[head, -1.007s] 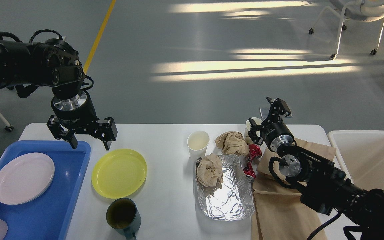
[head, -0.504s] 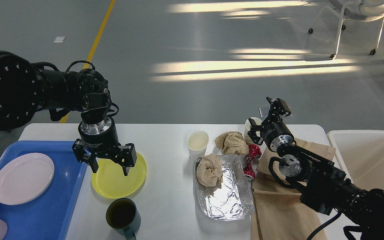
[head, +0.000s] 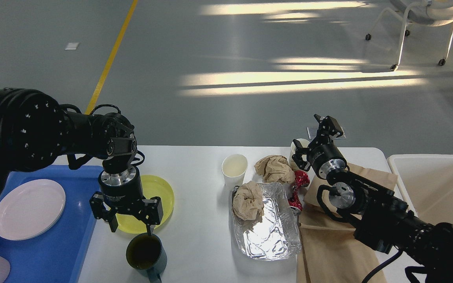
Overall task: Tidy desktop
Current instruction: 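Move the left gripper down to the dark green mug and grasp it, then carry the dark green mug onto the blue tray and lower it, then release the green mug and lift the left gripper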
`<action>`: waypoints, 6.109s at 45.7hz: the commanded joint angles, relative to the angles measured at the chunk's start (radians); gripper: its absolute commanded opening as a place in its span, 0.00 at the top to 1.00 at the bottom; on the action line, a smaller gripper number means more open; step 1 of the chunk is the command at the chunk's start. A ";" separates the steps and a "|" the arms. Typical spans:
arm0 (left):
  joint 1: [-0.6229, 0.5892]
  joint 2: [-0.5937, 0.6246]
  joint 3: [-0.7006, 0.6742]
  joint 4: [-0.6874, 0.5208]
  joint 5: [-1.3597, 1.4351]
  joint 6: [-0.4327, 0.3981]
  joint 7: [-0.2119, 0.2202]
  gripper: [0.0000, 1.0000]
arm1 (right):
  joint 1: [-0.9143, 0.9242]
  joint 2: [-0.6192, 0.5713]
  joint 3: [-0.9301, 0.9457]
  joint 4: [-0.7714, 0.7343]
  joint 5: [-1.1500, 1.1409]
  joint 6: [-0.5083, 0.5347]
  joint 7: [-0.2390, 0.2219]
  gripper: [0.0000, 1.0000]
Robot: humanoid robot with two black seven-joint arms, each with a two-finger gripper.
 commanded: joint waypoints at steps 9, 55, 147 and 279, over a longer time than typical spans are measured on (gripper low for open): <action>0.040 -0.007 0.014 0.006 -0.002 0.000 0.000 0.12 | 0.001 0.000 0.000 0.000 0.000 0.000 0.000 0.00; 0.103 -0.022 0.020 0.011 0.008 0.000 0.002 0.17 | -0.001 0.000 0.000 0.000 0.000 0.000 0.000 0.00; -0.169 0.156 -0.014 -0.024 0.006 0.000 -0.008 1.00 | -0.001 0.000 0.000 0.000 0.000 0.000 0.000 0.00; 0.150 0.541 0.183 0.075 0.011 0.000 0.002 0.11 | -0.001 0.000 0.000 0.000 0.000 0.000 0.000 0.00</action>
